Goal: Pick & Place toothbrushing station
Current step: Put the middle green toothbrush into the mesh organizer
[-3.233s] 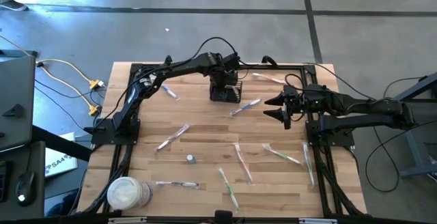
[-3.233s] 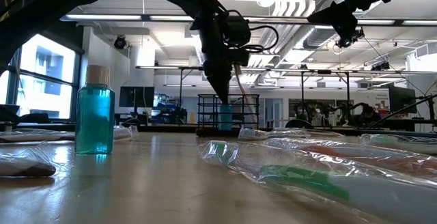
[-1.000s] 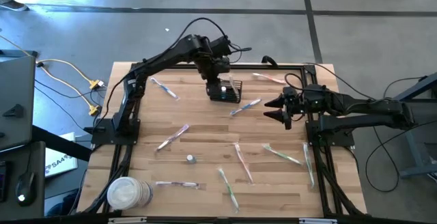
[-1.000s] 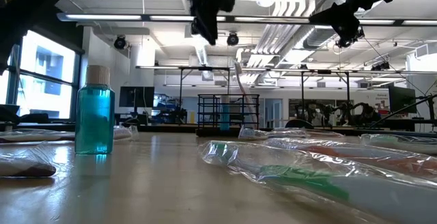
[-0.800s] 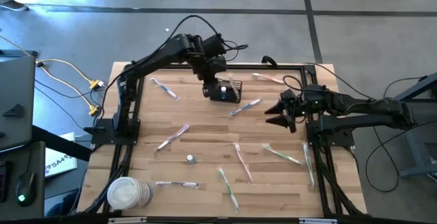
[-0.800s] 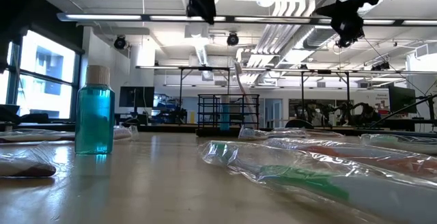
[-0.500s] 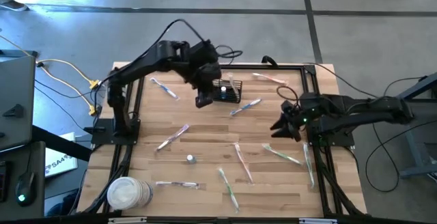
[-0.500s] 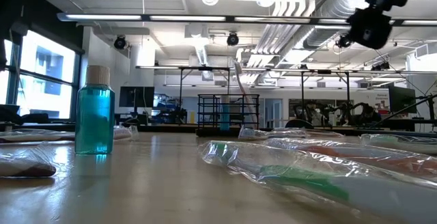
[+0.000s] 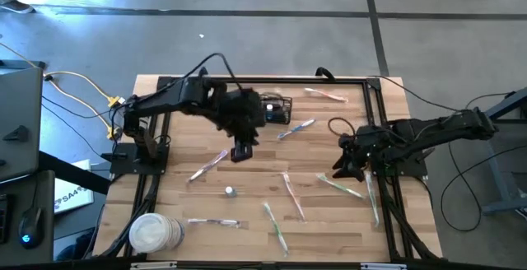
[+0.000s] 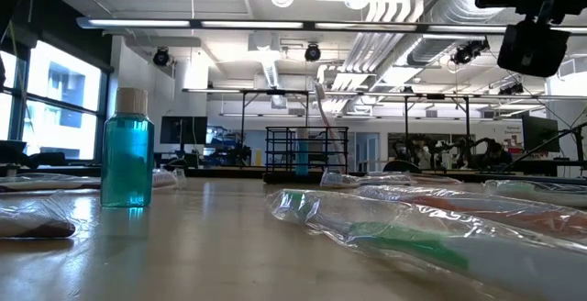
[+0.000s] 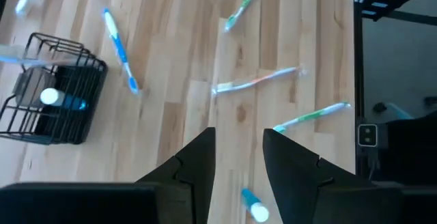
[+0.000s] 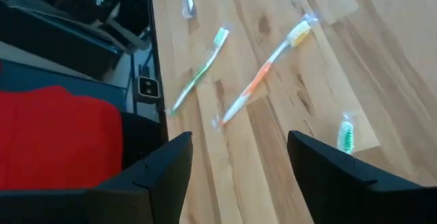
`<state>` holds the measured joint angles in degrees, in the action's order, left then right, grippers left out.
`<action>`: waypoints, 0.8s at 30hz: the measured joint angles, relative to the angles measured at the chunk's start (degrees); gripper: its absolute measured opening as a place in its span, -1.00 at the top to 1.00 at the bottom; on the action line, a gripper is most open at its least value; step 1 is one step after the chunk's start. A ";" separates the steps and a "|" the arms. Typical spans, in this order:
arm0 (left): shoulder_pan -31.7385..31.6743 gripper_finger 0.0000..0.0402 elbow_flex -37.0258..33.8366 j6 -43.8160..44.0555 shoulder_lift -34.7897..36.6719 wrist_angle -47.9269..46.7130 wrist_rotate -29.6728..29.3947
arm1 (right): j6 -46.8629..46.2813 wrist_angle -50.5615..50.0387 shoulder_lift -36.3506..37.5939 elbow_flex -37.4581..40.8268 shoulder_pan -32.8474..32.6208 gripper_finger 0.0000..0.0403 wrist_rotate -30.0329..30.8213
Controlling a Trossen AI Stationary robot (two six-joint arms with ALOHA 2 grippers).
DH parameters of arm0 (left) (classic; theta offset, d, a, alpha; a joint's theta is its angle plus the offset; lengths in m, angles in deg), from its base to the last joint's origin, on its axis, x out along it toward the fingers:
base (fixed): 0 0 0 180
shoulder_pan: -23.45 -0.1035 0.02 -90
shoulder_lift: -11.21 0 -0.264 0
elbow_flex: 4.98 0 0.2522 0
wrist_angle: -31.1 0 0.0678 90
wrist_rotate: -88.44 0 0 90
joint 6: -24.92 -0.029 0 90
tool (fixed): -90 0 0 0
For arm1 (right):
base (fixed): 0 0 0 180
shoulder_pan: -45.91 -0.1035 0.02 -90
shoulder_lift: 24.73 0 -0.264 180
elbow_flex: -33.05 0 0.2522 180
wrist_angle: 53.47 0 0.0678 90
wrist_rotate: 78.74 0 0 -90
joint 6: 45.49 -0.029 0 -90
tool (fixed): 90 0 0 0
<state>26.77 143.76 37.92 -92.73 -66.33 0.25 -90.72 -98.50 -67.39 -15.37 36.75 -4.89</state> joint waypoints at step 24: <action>5.35 0.39 -0.02 0.48 -0.02 0.90 -4.43 | -11.27 -10.09 -19.17 0.00 -7.35 -0.29 10.11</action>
<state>32.12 143.74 38.40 -92.75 -65.42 -4.18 -101.99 -108.59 -86.56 -15.37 29.40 5.22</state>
